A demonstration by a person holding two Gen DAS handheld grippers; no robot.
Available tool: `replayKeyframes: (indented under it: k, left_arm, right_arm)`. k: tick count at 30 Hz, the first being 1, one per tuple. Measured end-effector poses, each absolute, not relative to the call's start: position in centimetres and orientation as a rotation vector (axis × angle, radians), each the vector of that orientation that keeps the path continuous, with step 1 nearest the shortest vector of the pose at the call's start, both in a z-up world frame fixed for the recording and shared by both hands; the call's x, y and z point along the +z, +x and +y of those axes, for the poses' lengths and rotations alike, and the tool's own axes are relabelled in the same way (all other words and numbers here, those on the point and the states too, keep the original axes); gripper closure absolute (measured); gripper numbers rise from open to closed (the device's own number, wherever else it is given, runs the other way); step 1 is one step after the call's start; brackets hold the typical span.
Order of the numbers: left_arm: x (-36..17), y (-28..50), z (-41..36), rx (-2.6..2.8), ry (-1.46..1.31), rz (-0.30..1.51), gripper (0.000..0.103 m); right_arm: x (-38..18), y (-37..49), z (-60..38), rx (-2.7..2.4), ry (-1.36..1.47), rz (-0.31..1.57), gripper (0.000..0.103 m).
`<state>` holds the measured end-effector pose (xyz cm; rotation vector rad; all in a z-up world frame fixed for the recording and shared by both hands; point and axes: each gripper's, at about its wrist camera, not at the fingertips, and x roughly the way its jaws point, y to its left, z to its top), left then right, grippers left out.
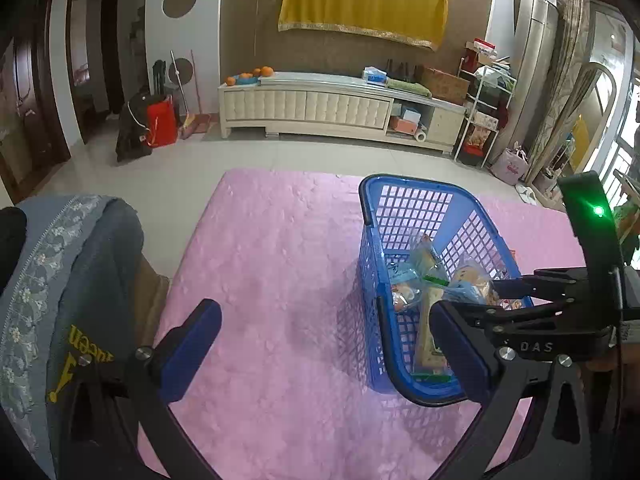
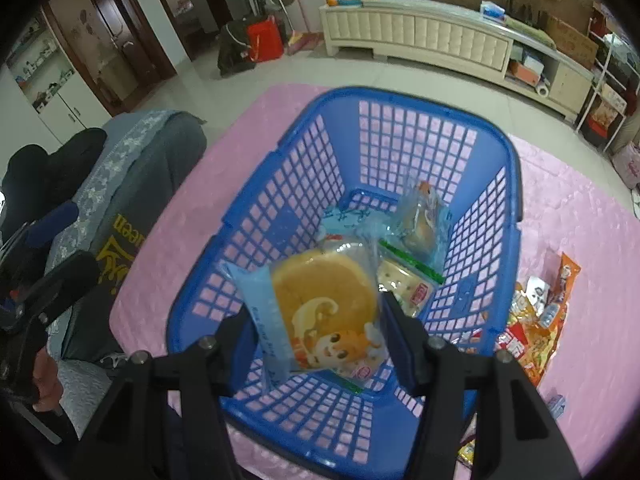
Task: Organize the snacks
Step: 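Carry the round orange cake pack into the basket and open the right gripper, then withdraw both tools from the basket back over the snack pile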
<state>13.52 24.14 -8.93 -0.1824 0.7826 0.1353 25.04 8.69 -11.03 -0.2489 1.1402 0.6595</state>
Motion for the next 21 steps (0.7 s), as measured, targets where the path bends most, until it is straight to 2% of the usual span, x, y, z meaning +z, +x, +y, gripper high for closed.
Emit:
replayKeyframes:
  k: [6,9,11,13,21]
  left_arm:
    - [-10.2,13.6,25.2,0.149,-0.2,0.811,0.0]
    - [-10.3,13.2,25.6,0.16,-0.209,0.816,0.0]
    - [-10.1,12.9,25.9,0.169,-0.216,0.816,0.0]
    - [-9.9,12.7,25.9,0.184,-0.217,0.818,0.0]
    - [-8.0,11.8,24.0,0.175,-0.189,0.8,0.0]
  right_arm:
    - [-11.6,25.3,10.0,0.679,-0.272,1.15,0.041]
    - [-11.9,25.7,10.2,0.683,-0.247,1.172,0.034]
    - [-11.6,25.7,10.0,0.679,-0.238,1.158,0.016]
    - [-11.1,25.6,9.8,0.685,-0.229,1.133,0.008]
    - [-8.4,24.6,7.8,0.683,-0.207,1.067,0.005]
